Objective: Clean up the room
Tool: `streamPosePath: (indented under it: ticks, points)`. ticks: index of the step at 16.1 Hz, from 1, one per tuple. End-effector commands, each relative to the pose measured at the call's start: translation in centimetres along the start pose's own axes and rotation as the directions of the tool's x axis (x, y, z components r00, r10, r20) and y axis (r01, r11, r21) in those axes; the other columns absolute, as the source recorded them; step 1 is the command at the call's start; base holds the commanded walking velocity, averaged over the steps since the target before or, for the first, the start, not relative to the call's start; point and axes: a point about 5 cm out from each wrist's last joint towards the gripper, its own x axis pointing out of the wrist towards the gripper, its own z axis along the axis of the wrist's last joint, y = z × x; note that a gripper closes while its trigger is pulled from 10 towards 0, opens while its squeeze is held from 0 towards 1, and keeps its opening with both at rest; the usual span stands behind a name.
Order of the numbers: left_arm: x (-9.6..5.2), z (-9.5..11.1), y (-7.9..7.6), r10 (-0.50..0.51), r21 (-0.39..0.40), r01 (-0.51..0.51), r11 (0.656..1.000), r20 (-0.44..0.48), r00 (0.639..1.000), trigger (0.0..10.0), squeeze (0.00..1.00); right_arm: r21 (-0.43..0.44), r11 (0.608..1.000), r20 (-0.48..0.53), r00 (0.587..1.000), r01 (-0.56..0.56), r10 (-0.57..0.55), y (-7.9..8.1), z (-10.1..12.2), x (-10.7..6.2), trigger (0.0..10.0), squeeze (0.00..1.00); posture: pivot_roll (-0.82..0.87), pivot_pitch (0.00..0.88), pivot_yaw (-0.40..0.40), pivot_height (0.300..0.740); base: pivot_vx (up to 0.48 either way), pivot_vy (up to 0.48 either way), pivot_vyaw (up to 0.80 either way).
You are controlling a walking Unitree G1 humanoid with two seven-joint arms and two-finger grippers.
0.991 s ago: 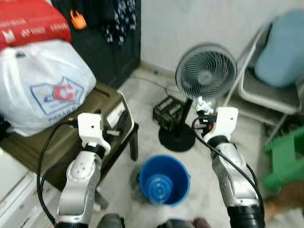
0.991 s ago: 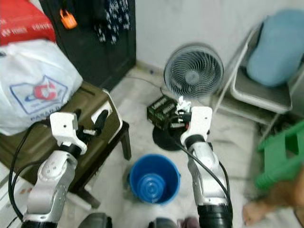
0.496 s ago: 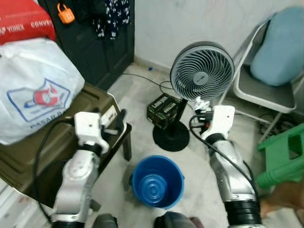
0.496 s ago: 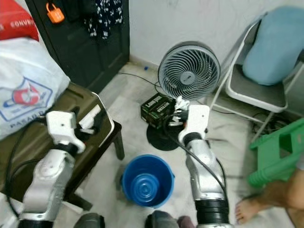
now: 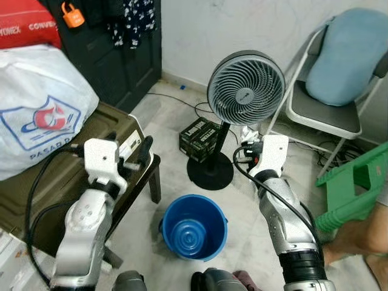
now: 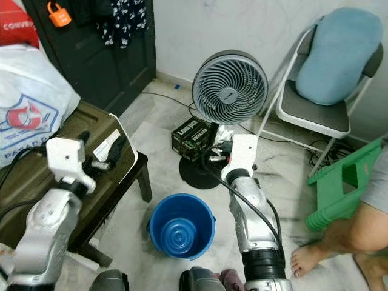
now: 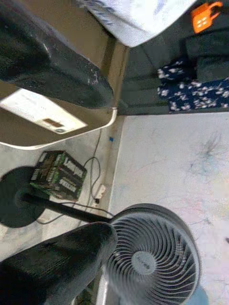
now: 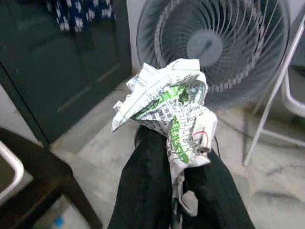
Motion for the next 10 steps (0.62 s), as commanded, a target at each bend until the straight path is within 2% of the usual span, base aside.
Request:
streamPosePath:
  ticks: [1,2,5,8,9,10]
  points:
    - [-0.5,-0.2,-0.2,-0.020,0.005,0.020,1.000,-0.018,1.000,10.0,0.00,0.002,0.999,-0.044,0.998,0.042,-0.042,-0.7,-0.7,0.0,10.0,0.00,0.07,0.157,-0.101,0.740,0.000,0.000,0.00]
    - [-1.0,-0.3,-0.2,-0.035,0.007,0.035,0.999,-0.031,0.999,10.0,0.00,0.001,0.998,-0.072,0.996,0.056,-0.056,-0.7,-1.2,0.1,10.0,0.00,0.07,0.162,-0.096,0.740,0.000,0.000,0.00]
    - [-3.0,-0.4,-1.1,-0.184,0.045,0.187,0.981,-0.072,0.980,10.0,0.00,-0.051,0.985,-0.234,0.957,0.165,-0.173,-1.1,-3.7,0.8,10.0,0.00,0.09,0.196,-0.073,0.740,0.000,0.000,0.00]
    - [-4.7,0.0,-2.2,-0.363,0.093,0.373,0.923,-0.114,0.925,10.0,0.00,-0.032,0.982,-0.285,0.940,0.186,-0.187,-1.2,-4.8,1.4,10.0,0.00,0.13,0.223,-0.062,0.740,0.000,0.000,0.00]
    - [-5.7,0.4,-2.4,-0.420,0.107,0.436,0.894,-0.141,0.897,10.0,0.00,-0.029,0.981,-0.314,0.930,0.192,-0.192,-1.0,-5.4,1.7,10.0,0.00,0.17,0.240,-0.062,0.740,0.000,0.000,0.00]
    - [-5.9,0.4,-2.5,-0.427,0.110,0.444,0.889,-0.147,0.892,10.0,0.00,-0.031,0.981,-0.319,0.929,0.191,-0.191,-1.0,-5.5,1.8,10.0,0.00,0.17,0.243,-0.061,0.740,0.000,0.000,0.00]
